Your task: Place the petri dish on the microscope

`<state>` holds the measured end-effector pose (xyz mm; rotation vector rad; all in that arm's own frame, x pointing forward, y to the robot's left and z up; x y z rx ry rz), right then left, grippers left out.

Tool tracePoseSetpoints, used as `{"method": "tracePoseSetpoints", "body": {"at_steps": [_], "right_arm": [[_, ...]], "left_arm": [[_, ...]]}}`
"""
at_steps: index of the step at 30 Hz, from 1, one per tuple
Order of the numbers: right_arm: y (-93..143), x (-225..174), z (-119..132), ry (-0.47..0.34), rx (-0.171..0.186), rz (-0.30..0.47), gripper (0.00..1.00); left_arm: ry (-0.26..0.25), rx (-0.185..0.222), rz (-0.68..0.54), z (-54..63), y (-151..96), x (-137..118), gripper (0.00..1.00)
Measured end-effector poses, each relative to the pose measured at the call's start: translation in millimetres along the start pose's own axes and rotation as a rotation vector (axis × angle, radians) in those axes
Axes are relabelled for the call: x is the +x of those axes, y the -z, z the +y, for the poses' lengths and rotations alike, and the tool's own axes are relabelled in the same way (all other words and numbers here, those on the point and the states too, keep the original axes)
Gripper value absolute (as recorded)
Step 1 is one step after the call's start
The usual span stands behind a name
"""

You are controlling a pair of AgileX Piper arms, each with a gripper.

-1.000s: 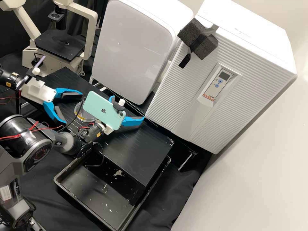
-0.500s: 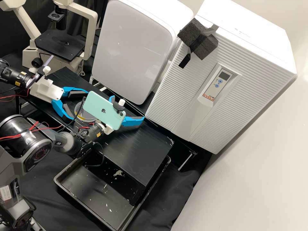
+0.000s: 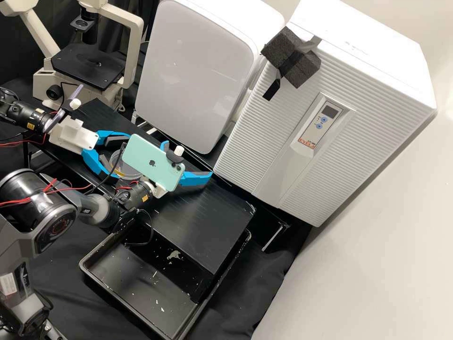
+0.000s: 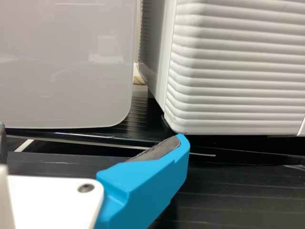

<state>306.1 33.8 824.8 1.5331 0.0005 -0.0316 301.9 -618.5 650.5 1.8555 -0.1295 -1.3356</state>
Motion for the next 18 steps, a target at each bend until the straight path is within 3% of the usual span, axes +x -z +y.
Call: {"method": "tracePoseSetpoints", "body": {"at_steps": [7, 13, 18], "right_arm": [[0.0, 0.0, 0.0, 0.0, 0.0, 0.0, 1.0], [0.0, 0.0, 0.0, 0.0, 0.0, 0.0, 1.0], [0.0, 0.0, 0.0, 0.0, 0.0, 0.0, 1.0]], "left_arm": [[-0.012, -0.017, 0.009, 0.1, -3.3, 2.6, 1.0], [0.0, 0.041, 0.02, -6.4, -4.5, 7.9, 1.0], [-0.01, 0.043, 0.032, -7.1, -3.1, 10.1, 1.0]]}}
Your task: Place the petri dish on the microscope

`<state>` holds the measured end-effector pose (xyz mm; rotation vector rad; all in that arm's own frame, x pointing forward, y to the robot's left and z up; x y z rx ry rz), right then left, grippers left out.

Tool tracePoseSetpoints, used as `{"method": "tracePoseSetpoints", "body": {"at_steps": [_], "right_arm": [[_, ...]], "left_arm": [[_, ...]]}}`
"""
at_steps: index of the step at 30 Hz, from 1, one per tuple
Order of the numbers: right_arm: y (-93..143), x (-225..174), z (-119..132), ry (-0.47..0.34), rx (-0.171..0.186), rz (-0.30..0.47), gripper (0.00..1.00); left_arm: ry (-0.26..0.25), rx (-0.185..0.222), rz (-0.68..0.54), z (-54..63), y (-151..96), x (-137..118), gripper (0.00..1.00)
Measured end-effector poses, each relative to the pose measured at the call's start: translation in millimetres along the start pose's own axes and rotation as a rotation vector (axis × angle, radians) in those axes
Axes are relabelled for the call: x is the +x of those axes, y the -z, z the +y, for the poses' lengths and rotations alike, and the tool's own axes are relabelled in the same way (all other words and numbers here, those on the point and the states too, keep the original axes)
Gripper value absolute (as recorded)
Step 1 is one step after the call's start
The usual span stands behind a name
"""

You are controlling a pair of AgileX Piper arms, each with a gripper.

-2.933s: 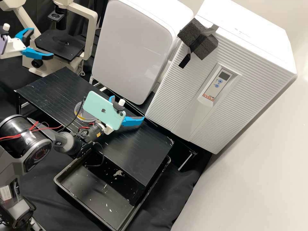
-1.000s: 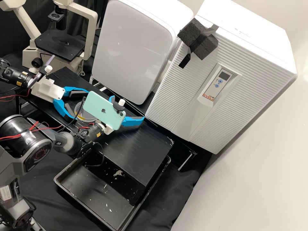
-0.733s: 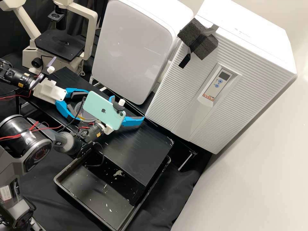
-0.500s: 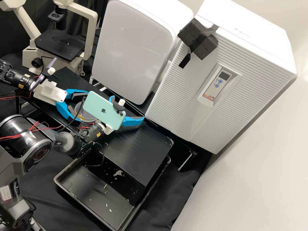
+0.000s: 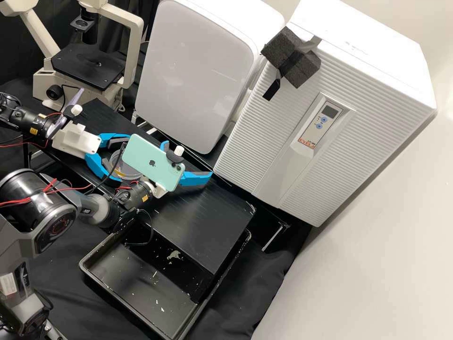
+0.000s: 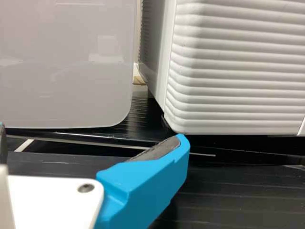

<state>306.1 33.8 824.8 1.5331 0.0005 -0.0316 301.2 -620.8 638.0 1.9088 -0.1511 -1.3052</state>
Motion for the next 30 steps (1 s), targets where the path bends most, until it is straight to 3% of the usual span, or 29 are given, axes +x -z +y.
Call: {"method": "tracePoseSetpoints", "body": {"at_steps": [6, 7, 30], "right_arm": [[0.0, 0.0, 0.0, 0.0, 0.0, 0.0, 1.0], [0.0, 0.0, 0.0, 0.0, 0.0, 0.0, 1.0], [0.0, 0.0, 0.0, 0.0, 0.0, 0.0, 1.0]], "left_arm": [[0.0, -0.005, 0.003, -0.6, 0.6, 0.3, 1.0], [0.0, -0.005, 0.003, -0.6, 0.6, 0.3, 0.0], [-0.02, 0.017, 0.017, -0.5, 1.7, -0.6, 0.0]]}}
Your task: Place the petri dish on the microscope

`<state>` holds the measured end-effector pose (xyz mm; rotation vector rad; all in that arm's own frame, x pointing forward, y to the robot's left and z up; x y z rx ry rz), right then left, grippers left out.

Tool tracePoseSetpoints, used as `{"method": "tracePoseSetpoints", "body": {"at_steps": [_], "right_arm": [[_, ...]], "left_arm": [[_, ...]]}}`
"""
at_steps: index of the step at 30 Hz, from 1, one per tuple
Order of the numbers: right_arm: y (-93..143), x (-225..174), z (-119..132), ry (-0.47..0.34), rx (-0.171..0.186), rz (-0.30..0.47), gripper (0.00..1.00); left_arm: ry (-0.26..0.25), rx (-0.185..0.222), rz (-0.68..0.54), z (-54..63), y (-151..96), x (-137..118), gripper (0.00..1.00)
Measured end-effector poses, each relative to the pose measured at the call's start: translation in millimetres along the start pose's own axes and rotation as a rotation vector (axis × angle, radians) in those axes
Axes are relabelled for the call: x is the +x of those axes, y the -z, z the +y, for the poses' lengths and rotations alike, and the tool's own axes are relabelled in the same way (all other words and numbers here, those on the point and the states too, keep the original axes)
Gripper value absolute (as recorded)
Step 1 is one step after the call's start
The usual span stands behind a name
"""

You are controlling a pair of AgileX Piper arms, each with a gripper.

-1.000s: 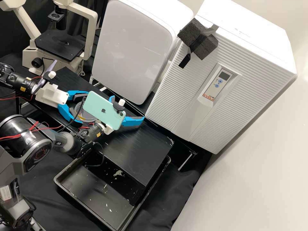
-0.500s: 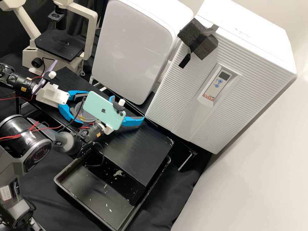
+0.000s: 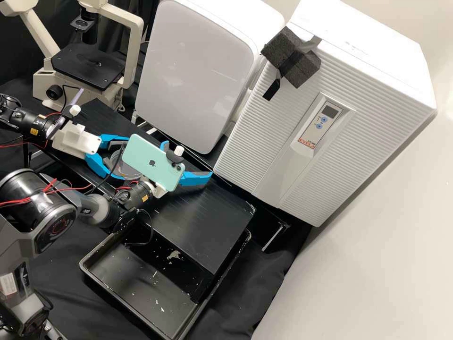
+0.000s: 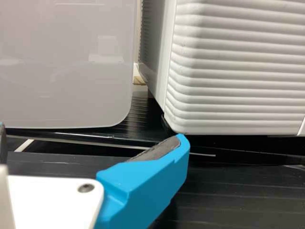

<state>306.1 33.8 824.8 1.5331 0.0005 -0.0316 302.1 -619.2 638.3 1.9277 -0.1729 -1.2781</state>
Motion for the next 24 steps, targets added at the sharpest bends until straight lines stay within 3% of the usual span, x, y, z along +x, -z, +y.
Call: {"method": "tracePoseSetpoints", "body": {"at_steps": [24], "right_arm": [[0, 0, 0, 0.0, 0.0, 0.0, 1.0]], "left_arm": [[-0.019, -0.003, 0.019, -3.9, 3, -17, 0.0]]}}
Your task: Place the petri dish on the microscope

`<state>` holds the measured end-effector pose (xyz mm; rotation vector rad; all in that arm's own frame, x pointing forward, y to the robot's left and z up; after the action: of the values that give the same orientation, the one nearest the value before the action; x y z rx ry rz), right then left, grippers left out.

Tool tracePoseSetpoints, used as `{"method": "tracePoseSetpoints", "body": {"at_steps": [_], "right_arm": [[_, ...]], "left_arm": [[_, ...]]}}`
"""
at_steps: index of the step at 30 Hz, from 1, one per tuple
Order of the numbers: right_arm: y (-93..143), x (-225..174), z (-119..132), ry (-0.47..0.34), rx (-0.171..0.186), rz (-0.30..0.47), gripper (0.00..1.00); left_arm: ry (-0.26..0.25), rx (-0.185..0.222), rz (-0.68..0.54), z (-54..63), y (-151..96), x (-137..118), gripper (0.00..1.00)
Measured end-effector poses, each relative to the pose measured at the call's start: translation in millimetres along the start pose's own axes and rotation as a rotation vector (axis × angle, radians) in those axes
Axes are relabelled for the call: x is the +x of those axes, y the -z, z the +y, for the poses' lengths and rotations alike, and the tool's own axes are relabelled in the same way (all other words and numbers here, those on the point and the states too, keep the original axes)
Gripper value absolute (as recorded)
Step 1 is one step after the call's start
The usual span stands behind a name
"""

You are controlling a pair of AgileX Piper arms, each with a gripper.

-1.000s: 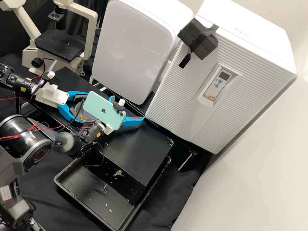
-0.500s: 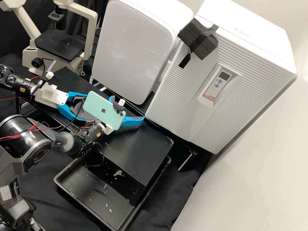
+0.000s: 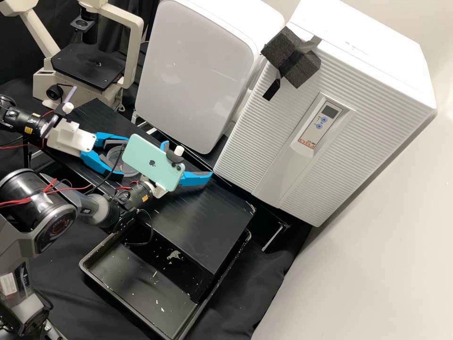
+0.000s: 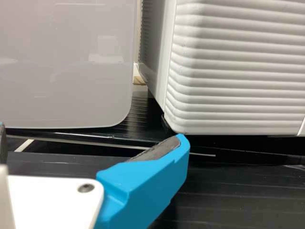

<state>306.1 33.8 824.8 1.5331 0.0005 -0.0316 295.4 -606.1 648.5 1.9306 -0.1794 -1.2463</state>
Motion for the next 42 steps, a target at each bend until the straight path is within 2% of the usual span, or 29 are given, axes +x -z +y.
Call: {"method": "tracePoseSetpoints", "body": {"at_steps": [7, 12, 13, 18, 24, 29, 32, 38, 42], "right_arm": [[0, 0, 0, 0.0, 0.0, 0.0, 1.0], [0, 0, 0, 0.0, 0.0, 0.0, 1.0], [0, 0, 0, 0.0, 0.0, 0.0, 1.0], [0, 0, 0, 0.0, 0.0, 0.0, 1.0], [0, 0, 0, 0.0, 0.0, 0.0, 1.0], [0, 0, 0, 0.0, 0.0, 0.0, 1.0], [0, 0, 0, 0.0, 0.0, 0.0, 1.0], [0, 0, 0, 0.0, 0.0, 0.0, 1.0], [0, 0, 0, 0.0, 0.0, 0.0, 1.0]], "left_arm": [[-0.034, -0.019, 0.077, 10.8, 11, -28, 0.0], [-0.11, -0.055, 0.169, 26.0, 21, -55, 0.0], [-0.133, -0.051, 0.196, 31.2, 24, -63, 0.0], [-0.201, -0.051, 0.289, 40.9, 37, -88, 0.0], [-0.236, -0.005, 0.453, 43.1, 67, -120, 0.0], [-0.266, -0.003, 0.574, 46.0, 91, -143, 0.0], [-0.281, -0.023, 0.646, 44.0, 106, -154, 0.0], [-0.279, -0.104, 0.753, 37.1, 134, -158, 0.0], [-0.263, -0.119, 0.774, 38.2, 146, -152, 0.0]]}}
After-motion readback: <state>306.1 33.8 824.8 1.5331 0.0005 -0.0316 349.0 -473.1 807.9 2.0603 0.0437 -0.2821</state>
